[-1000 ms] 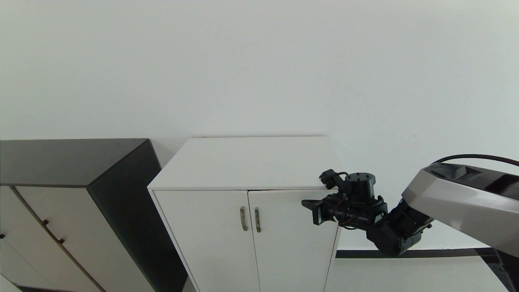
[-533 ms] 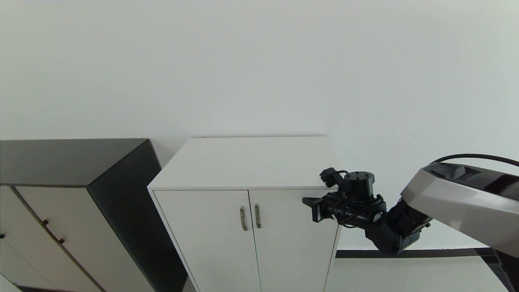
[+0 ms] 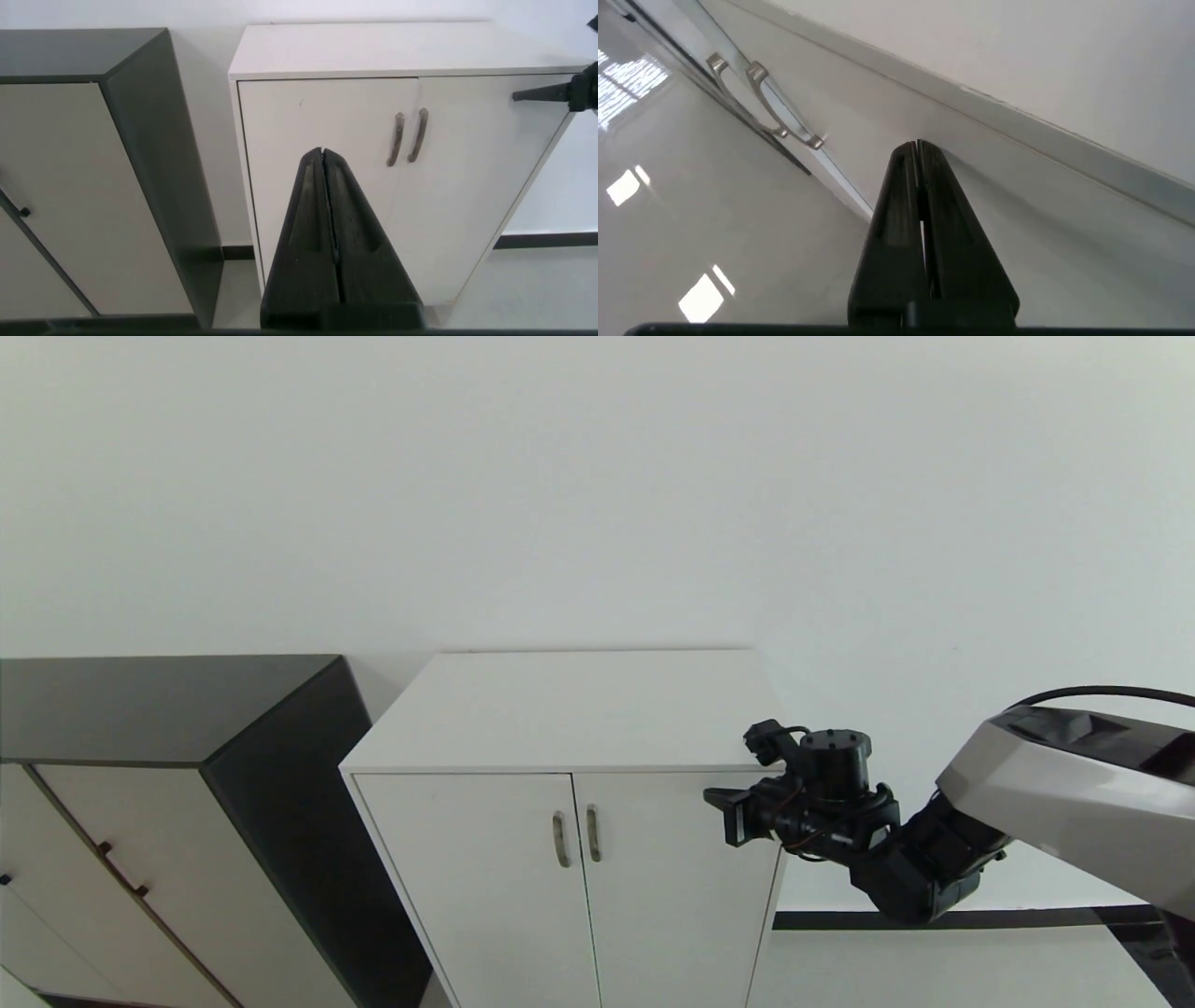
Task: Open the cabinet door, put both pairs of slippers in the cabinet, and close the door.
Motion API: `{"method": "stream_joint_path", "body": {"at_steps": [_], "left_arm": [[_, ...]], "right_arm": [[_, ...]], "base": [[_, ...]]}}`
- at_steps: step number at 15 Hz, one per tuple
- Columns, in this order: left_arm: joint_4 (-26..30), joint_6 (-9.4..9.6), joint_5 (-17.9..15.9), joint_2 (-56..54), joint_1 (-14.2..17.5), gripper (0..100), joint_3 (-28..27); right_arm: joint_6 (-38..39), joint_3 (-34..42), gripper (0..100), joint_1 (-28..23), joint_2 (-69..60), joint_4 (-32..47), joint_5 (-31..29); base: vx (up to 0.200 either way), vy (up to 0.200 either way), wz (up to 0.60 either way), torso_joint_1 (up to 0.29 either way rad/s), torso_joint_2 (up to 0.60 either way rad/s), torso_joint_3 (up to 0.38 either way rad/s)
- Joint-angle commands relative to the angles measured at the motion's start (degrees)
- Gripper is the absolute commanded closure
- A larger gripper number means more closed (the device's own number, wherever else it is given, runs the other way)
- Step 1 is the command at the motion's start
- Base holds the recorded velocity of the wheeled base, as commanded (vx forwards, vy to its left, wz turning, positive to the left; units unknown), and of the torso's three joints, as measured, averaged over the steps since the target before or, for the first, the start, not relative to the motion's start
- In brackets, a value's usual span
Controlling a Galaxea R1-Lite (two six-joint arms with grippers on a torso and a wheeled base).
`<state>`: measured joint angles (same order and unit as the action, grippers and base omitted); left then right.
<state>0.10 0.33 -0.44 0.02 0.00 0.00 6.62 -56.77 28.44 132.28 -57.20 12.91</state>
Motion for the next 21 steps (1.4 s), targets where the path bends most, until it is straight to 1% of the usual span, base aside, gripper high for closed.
{"method": "stream_joint_path", "body": {"at_steps": [1, 2, 3, 6, 7, 8, 9, 10, 11, 13, 16, 17, 18, 19, 20, 21], "left_arm": [[-0.01, 0.02, 0.0, -0.02, 0.0, 100, 0.0], [-0.01, -0.07, 0.0, 0.06, 0.0, 100, 0.0], [-0.01, 0.02, 0.0, 0.06, 0.0, 100, 0.0], [-0.01, 0.02, 0.26, 0.06, 0.0, 100, 0.0], [-0.01, 0.02, 0.26, 0.06, 0.0, 100, 0.0], [-0.01, -0.15, 0.26, 0.06, 0.0, 100, 0.0], [-0.01, -0.15, 0.26, -0.02, 0.0, 100, 0.0], [-0.01, -0.24, 0.26, -0.02, 0.0, 100, 0.0], [-0.01, -0.24, 0.26, 0.06, 0.0, 100, 0.0], [-0.01, -0.15, 0.26, 0.06, 0.0, 100, 0.0], [-0.01, -0.15, 0.18, 0.06, 0.0, 100, 0.0], [-0.01, -0.15, 0.26, 0.06, 0.0, 100, 0.0], [-0.01, -0.15, 0.26, 0.06, 0.0, 100, 0.0], [-0.01, -0.15, 0.26, 0.06, 0.0, 100, 0.0], [-0.01, -0.07, 0.26, -0.02, 0.0, 100, 0.0], [-0.01, -0.15, 0.26, 0.06, 0.0, 100, 0.0]], "right_arm": [[-0.38, 6.5, 100, 0.83, -7.56, -0.02, -4.91], [-0.56, 10.1, 100, 0.83, -10.46, -0.02, -7.64], [-1.35, 15.64, 100, 0.12, -15.65, -0.02, -10.45], [-1.96, 28.38, 100, -2.6, -27.78, -0.11, -16.6], [-1.96, 30.14, 100, -3.04, -29.27, -0.11, -16.95], [-2.22, 35.94, 100, -4.27, -35.16, -0.11, -17.22], [-2.31, 39.19, 100, -5.15, -39.56, 0.07, -18.62], [-2.31, 40.6, 100, -5.59, -41.31, 0.07, -19.5], [-2.4, 44.99, 100, -7.17, -45.62, 0.07, -21.0], [-2.66, 50.18, 100, -10.6, -49.22, 0.07, -21.08], [-6.71, 56.68, 100, -18.95, -53.44, -0.11, -21.0], [-6.62, 56.77, 100, -20.71, -55.82, 1.48, -21.08], [-7.32, 56.77, 100, -23.26, -59.68, 5.17, -21.17], [-8.47, 56.77, 100, -24.57, -62.41, 7.63, -21.08], [-11.28, 56.77, 100, -26.07, -68.65, 14.4, -21.0], [-11.72, 56.77, 100, -26.24, -75.68, 21.6, -20.82]], "base": [[0.0, 0.0, 0.0, 0.0, 0.0, 0.0], [0.0, 0.0, 0.0, 0.0, 0.0, 0.0], [0.0, 0.0, 0.0, 0.0, 0.0, 0.0], [0.0, 0.0, 0.0, 0.0, 0.0, 0.0], [0.0, 0.0, 0.0, 0.0, 0.0, 0.0], [0.0, 0.0, 0.0, 0.0, 0.0, 0.0], [0.0, 0.0, 0.0, 0.0, 0.0, 0.0], [0.0, 0.0, 0.0, 0.0, 0.0, 0.0], [0.0, 0.0, 0.0, 0.0, 0.0, 0.0], [0.0, 0.0, 0.0, 0.0, 0.0, 0.0], [0.0, 0.0, 0.0, 0.0, 0.0, 0.0], [0.0, 0.0, 0.0, 0.0, 0.0, 0.0], [0.0, 0.0, 0.0, 0.0, 0.0, 0.0], [0.0, 0.0, 0.0, 0.0, 0.0, 0.0], [0.0, 0.0, 0.0, 0.0, 0.0, 0.0], [0.0, 0.0, 0.0, 0.0, 0.0, 0.0]]}}
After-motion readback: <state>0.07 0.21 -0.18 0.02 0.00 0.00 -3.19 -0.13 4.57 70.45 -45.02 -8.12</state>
